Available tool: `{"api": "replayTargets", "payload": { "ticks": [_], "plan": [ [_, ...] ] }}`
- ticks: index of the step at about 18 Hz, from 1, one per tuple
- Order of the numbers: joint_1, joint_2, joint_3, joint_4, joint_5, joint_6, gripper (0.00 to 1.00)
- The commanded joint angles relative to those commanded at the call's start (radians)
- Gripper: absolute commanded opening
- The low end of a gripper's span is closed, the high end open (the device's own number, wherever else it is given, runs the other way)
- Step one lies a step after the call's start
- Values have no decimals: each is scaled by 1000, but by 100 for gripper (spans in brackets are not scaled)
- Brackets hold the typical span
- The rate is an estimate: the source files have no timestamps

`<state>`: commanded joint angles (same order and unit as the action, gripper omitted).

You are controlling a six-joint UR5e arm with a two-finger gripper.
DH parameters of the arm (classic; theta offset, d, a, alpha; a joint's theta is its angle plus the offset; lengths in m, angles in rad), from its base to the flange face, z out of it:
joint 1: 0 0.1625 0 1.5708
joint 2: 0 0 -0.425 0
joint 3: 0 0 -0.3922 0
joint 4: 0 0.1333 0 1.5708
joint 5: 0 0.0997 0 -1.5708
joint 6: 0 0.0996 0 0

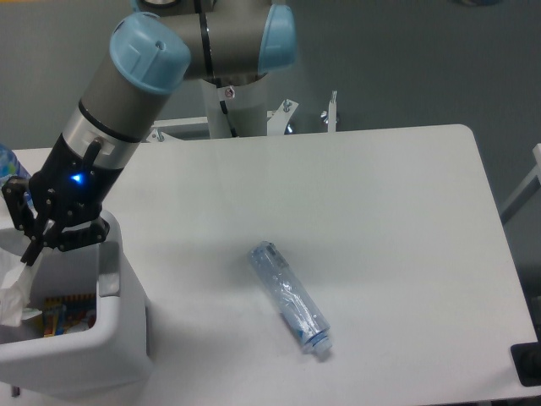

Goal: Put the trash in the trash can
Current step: 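Carry the tissue over the white bin and open the gripper, then move the open gripper back over the clear plastic bottle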

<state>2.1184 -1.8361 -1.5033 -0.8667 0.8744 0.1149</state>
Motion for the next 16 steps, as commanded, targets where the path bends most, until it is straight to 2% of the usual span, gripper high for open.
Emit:
{"api": "replayTargets", "payload": {
  "ticks": [1,3,4,5,6,8,12,16],
  "plan": [
    [0,1,-2,0,0,20,22],
    [0,1,-2,2,0,40,61],
    [0,3,3,3,-2,40,77],
    [0,5,8,2,0,40,90],
    [2,9,11,0,2,39,98],
    [2,24,12,-2,21,31,100],
    [14,52,20,-2,142,-3,100],
    [110,49,15,-3,316,-118,100]
  ]
}}
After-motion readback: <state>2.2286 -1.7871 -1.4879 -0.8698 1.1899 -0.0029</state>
